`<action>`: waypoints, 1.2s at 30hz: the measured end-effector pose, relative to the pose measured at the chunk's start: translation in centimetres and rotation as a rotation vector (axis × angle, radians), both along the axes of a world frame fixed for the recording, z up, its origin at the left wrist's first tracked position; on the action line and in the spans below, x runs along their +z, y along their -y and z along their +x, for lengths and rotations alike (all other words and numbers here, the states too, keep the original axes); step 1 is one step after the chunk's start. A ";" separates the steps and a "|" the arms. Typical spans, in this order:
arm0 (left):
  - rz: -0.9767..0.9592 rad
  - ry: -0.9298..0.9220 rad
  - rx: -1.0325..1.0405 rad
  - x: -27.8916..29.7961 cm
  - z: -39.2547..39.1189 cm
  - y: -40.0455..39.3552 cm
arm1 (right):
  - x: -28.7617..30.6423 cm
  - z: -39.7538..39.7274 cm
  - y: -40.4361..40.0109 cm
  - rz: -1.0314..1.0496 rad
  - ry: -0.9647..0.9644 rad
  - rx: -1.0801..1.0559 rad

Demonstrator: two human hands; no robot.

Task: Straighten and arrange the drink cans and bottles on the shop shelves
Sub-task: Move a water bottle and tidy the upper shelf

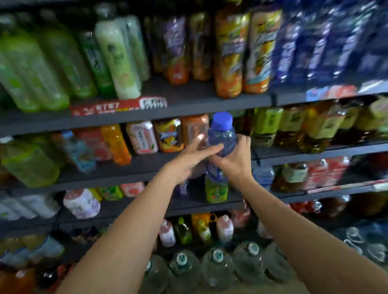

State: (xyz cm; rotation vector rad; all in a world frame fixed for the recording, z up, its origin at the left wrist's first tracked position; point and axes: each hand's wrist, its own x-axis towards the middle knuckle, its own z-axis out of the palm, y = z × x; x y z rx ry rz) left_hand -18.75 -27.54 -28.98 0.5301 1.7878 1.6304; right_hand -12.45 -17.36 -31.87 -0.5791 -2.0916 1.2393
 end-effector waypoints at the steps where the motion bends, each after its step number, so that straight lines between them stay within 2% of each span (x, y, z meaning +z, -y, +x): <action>1: 0.053 -0.003 -0.005 1.7 0.8 -2.1 | 1.8 0.8 -1.8 -0.004 -0.091 -0.064; 5: 0.209 0.060 -0.021 6.8 4.0 -11.7 | 7.9 3.3 -10.3 -0.010 -0.367 -0.277; 7: 0.265 0.098 -0.027 8.3 5.2 -16.9 | 10.6 4.3 -15.4 0.020 -0.398 -0.291; 10: 0.327 0.123 0.035 9.8 6.9 -24.4 | 13.6 5.6 -22.9 0.076 -0.331 -0.322; 13: 0.170 -0.076 0.045 11.0 7.9 -30.1 | 15.0 5.9 -29.0 0.101 -0.319 -0.301; 19: 0.023 -0.347 0.065 14.1 7.7 -38.3 | 17.0 4.4 -37.0 0.159 -0.352 -0.195; 22: -0.159 -0.650 0.232 14.5 6.2 -39.6 | 17.8 2.8 -39.8 0.156 -0.271 -0.086; 24: -0.267 -0.757 0.305 14.1 5.0 -39.5 | 17.2 1.9 -41.2 0.128 -0.202 -0.047; 29: -0.478 -0.720 0.133 12.6 2.9 -40.3 | 15.8 -0.3 -43.0 0.015 -0.134 -0.030; 36: -0.474 -0.733 0.177 11.7 2.1 -40.9 | 14.9 -0.7 -42.7 0.123 0.042 -0.068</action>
